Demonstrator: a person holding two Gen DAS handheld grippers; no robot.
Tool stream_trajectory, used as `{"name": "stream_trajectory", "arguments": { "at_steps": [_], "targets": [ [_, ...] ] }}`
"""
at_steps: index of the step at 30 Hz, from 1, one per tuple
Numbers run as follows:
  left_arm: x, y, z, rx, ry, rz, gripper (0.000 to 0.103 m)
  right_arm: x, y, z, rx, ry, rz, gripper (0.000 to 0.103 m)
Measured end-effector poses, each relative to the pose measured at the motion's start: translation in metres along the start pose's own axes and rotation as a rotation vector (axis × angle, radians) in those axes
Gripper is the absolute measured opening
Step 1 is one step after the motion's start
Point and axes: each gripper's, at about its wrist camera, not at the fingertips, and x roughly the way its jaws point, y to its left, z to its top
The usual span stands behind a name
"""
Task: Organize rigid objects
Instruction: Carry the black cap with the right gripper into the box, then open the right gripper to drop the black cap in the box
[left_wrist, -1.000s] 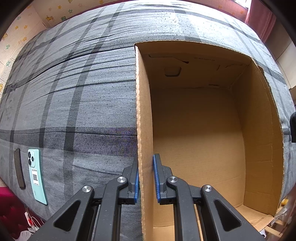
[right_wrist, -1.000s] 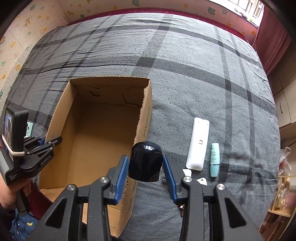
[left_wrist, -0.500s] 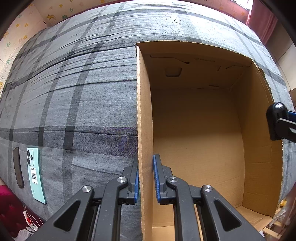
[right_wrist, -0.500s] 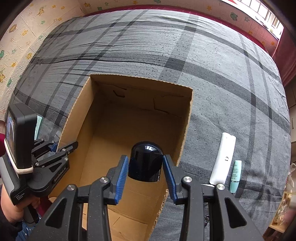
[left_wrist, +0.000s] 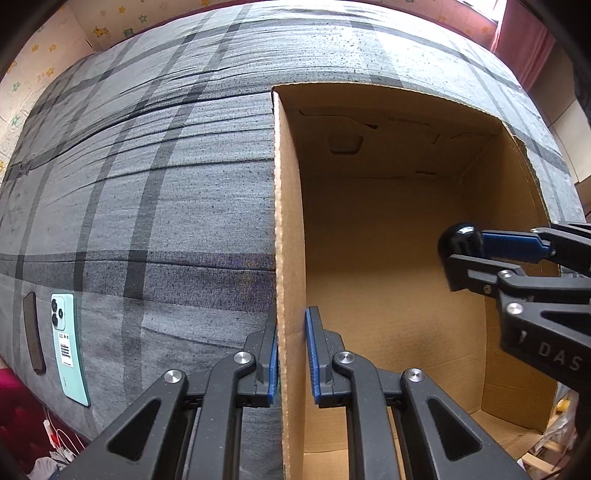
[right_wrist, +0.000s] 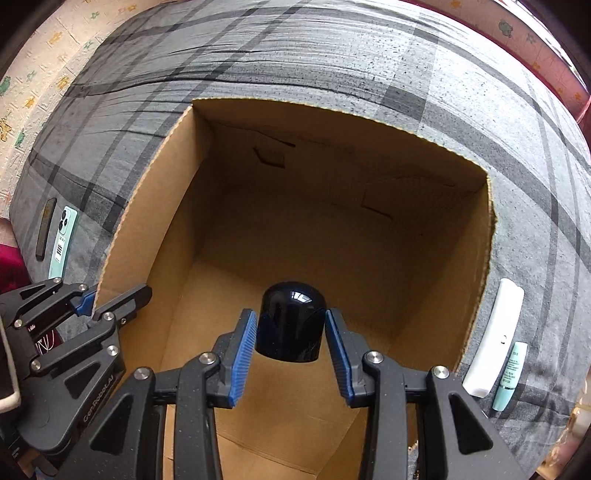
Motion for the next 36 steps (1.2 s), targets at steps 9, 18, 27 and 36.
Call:
{"name": "stream_trajectory", "arguments": {
  "at_steps": [9,18,27,36],
  "targets": [
    [0.001,0.001,0.000,0.002,0.001,-0.003,0.014,0.030,0.005,0.009,0.000,0.034,0.007,0.041],
    [0.002,0.002,0.000,0.006,0.005,-0.006,0.014,0.035,0.008,0.014,-0.017,0.030,0.006,0.044],
    [0.002,0.002,0.000,0.011,0.004,-0.006,0.014,0.010,0.013,0.013,-0.016,-0.031,-0.021,0.061],
    [0.002,0.000,0.001,0.008,0.008,0.004,0.014,-0.023,0.012,0.003,-0.018,-0.127,-0.053,0.082]
  ]
}}
